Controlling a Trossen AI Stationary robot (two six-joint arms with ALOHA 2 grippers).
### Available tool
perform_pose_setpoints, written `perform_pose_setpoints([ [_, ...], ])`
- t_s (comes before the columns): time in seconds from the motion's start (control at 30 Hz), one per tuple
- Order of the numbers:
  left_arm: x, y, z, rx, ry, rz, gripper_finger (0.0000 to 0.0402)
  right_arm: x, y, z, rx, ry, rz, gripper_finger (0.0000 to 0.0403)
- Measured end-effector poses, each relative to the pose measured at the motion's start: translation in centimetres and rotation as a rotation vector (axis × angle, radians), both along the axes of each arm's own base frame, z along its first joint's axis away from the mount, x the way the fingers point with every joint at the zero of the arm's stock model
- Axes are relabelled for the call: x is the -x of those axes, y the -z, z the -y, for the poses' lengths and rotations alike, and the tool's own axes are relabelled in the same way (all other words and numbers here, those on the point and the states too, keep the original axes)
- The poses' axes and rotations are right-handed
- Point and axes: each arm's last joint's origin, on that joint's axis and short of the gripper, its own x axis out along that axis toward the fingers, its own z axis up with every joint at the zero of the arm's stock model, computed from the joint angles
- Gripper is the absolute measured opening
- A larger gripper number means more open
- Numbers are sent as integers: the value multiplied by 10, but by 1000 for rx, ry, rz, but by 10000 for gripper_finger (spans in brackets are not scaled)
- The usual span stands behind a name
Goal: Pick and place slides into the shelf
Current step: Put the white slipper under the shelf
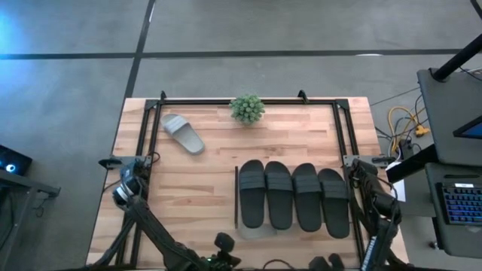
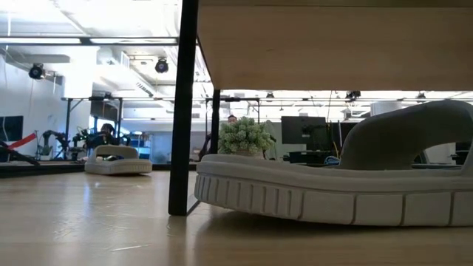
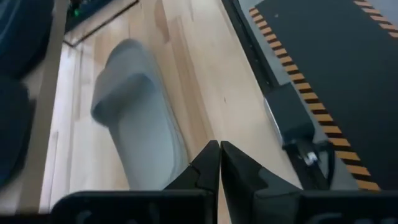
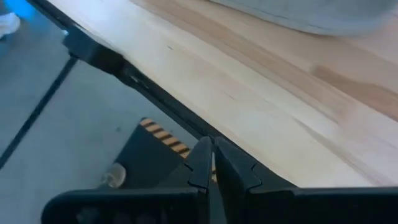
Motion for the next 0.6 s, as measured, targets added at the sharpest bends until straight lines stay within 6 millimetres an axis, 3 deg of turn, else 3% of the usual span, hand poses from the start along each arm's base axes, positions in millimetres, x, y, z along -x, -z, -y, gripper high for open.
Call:
perform_pose_setpoints([
  [0.3,38,-32,0,188,-145,1,0,-31,43,3,98,11,9,13],
  [0.6,67,-59,6,317,-145,33,0,-54,82,11,247,-65,-81,13],
])
